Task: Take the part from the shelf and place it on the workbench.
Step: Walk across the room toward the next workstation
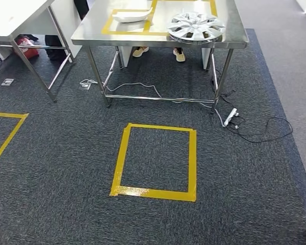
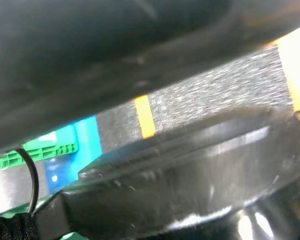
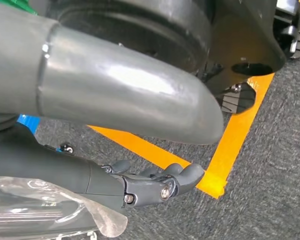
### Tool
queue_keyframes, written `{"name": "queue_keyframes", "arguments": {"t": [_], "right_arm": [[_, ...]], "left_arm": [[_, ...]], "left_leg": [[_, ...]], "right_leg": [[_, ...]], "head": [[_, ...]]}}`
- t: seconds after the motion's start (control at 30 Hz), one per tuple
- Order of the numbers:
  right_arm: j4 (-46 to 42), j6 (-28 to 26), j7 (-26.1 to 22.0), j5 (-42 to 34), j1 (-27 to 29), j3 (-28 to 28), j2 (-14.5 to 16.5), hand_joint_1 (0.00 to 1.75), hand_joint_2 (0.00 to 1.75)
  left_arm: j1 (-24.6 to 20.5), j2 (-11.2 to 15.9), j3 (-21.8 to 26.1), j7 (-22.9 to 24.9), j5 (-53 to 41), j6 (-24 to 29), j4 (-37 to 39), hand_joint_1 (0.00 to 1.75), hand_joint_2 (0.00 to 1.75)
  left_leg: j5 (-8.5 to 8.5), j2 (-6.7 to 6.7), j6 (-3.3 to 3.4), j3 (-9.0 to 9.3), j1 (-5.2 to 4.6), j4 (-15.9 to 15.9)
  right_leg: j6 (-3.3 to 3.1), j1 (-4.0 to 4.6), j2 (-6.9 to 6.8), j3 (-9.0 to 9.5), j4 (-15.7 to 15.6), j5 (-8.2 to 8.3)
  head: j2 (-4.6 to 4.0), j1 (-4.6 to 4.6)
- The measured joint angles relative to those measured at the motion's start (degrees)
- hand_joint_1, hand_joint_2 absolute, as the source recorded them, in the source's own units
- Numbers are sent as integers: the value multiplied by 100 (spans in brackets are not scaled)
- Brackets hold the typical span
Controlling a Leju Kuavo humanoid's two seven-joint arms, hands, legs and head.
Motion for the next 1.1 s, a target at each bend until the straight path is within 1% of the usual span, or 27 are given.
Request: {"name": "queue_keyframes", "arguments": {"t": [0.07, 0.1, 0.13, 0.17, 0.2, 0.27, 0.3, 0.33, 0.4, 0.43, 0.47, 0.53, 0.57, 0.6, 0.63, 0.67, 0.7, 0.73, 0.77, 0.8, 0.83, 0.9, 0.93, 1.0, 1.03, 1.07, 1.1], "right_arm": [[1, -5, 1, 13, 24, 2, -1, 0, 0], [1, -7, 2, 19, 32, 3, -1, 0, 0], [1, -8, 2, 28, 33, 4, -2, 0, 0], [1, -8, 2, 38, 28, 6, -2, 0, 0], [1, -8, 3, 47, 21, 13, -1, 0, 0], [6, -7, 8, 69, 13, 30, -1, 0, 0], [9, -6, 13, 79, 10, 38, -1, 0, 0], [11, -4, 17, 91, 6, 44, -1, 0, 0], [12, 5, 26, 122, -21, 63, -2, 0, 0], [12, 13, 28, 143, -32, 78, -3, 0, 0], [13, 21, 31, 168, -38, 92, -4, 0, 0], [17, 32, 35, 220, -29, 117, -11, 0, 0], [22, 38, 38, 247, -20, 128, -16, 0, 0], [26, 56, 38, 272, -10, 139, -23, 0, 0], [31, 96, 29, 296, 0, 156, -41, 0, 0], [33, 152, 12, 318, 9, 173, -64, 0, 0], [34, 217, -13, 337, 19, 194, -95, 0, 0], [36, 277, -40, 357, 28, 215, -134, 0, 0], [38, 319, -62, 373, 39, 231, -166, 0, 0], [41, 348, -75, 385, 51, 242, -196, 0, 0], [43, 368, -83, 395, 61, 252, -222, 0, 0], [45, 386, -84, 405, 75, 271, -262, 0, 0], [45, 391, -84, 410, 76, 279, -277, 0, 0], [46, 401, -85, 437, 82, 292, -291, 0, 0], [49, 409, -85, 458, 91, 303, -296, 0, 0], [51, 422, -84, 480, 102, 317, -301, 0, 0], [54, 440, -85, 501, 112, 334, -307, 0, 0]], "left_arm": [[-3, -1, 0, 2, 1, 0, 0, 0, 0], [-4, -1, -1, 3, 1, 0, 0, 0, 0], [-1, -1, -1, 9, -1, -1, 0, 0, 0], [3, -1, -2, 19, -3, -1, 0, 0, 0], [6, 1, -2, 28, -9, -2, 0, 0, 0], [-8, 0, -2, 55, -24, 0, 0, 0, 0], [-20, -3, -2, 70, -34, 3, 0, 0, 0], [-30, -8, -2, 92, -43, 9, 0, 0, 0], [-35, -19, -6, 143, -66, 26, 0, 0, 0], [-34, -25, -9, 163, -84, 36, 0, 0, 0], [-39, -33, -13, 179, -101, 44, 0, 0, 0], [-65, -55, -22, 188, -135, 52, 0, 0, 0], [-79, -64, -27, 190, -150, 54, 0, 0, 0], [-87, -72, -37, 192, -165, 54, 0, 0, 0], [-89, -76, -51, 193, -180, 51, 0, 0, 0], [-88, -77, -71, 196, -197, 46, 0, 0, 0], [-89, -81, -92, 198, -213, 39, 0, 0, 0], [-92, -89, -110, 204, -227, 33, 0, 0, 0], [-103, -98, -122, 220, -237, 29, 0, 0, 0], [-118, -113, -130, 240, -242, 26, 0, 0, 0], [-131, -125, -136, 261, -243, 25, 0, 0, 0], [-138, -138, -150, 291, -245, 25, 0, 0, 0], [-133, -140, -156, 296, -247, 25, 0, 0, 0], [-137, -142, -164, 304, -263, 25, 0, 0, 0], [-147, -145, -169, 306, -275, 24, 0, 0, 0], [-159, -148, -177, 308, -286, 22, 0, 0, 0], [-167, -150, -186, 310, -294, 19, 0, 0, 0]], "left_leg": [[-515, 164, -25, -252, 4, 834], [-651, 196, -27, -307, 9, 1118], [-671, 215, -19, -263, 11, 1185], [-584, 242, 0, -106, 11, 1004], [-426, 310, 34, 140, 2, 629], [-220, 578, 114, 594, -57, -143], [-191, 677, 145, 703, -88, -356], [-215, 717, 167, 726, -115, -426], [-207, 601, 209, 707, -109, -458], [-196, 538, 239, 708, -93, -479], [-179, 470, 269, 707, -75, -502], [-154, 330, 317, 691, -59, -521], [-147, 251, 330, 678, -62, -521], [-143, 168, 337, 673, -66, -520], [-139, 80, 339, 674, -70, -518], [-134, -7, 336, 677, -72, -515], [-130, -93, 331, 682, -74, -510], [-125, -170, 322, 679, -71, -502], [-122, -247, 306, 663, -79, -480], [-114, -319, 281, 639, -81, -464], [-102, -389, 247, 612, -78, -454], [-68, -513, 172, 571, -68, -454], [-86, -459, 141, 548, -71, -422], [-319, -157, 85, 395, -80, -74], [-523, 28, 56, 245, -77, 268], [-722, 128, 28, 73, -61, 660], [-853, 174, 6, -65, -40, 985]], "right_leg": [[-15, 18, -152, -18, 6, 9], [-15, 27, -233, -23, 8, 8], [-13, 34, -309, -22, 9, 3], [-7, 41, -381, -2, 10, -5], [6, 47, -446, 29, 10, -19], [56, 69, -566, 57, 15, -59], [85, 83, -625, 65, 18, -77], [111, 95, -684, 70, 16, -90], [162, 100, -770, 124, 1, -119], [191, 92, -676, 120, 33, -171], [216, 81, -513, 63, 169, -279], [245, 62, -114, -254, 826, -624], [250, 58, -16, -477, 1257, -787], [254, 57, 28, -668, 1592, -861], [252, 58, 47, -780, 1735, -819], [246, 57, 64, -781, 1638, -658], [235, 56, 107, -679, 1330, -417], [218, 50, 239, -527, 919, -180], [205, 37, 382, -383, 535, -20], [193, 31, 501, -285, 273, 66], [178, 30, 573, -241, 145, 79], [134, 36, 467, -200, 111, 86], [99, 29, 390, -177, 96, 108], [43, 6, 222, -152, 64, 148], [30, 9, 128, -147, 63, 150], [25, 12, 29, -147, 64, 145], [24, 14, -72, -148, 65, 139]], "head": [[0, -32], [0, -35], [0, -35], [0, -35], [0, -35], [0, -35], [0, -32], [1, -29], [1, -25], [1, -14], [0, 2], [0, 40], [0, 51], [0, 57], [0, 58], [0, 62], [0, 61], [0, 63], [0, 64], [1, 63], [1, 64], [1, 63], [0, 59], [0, 18], [0, -4], [0, -19], [0, -22]]}}
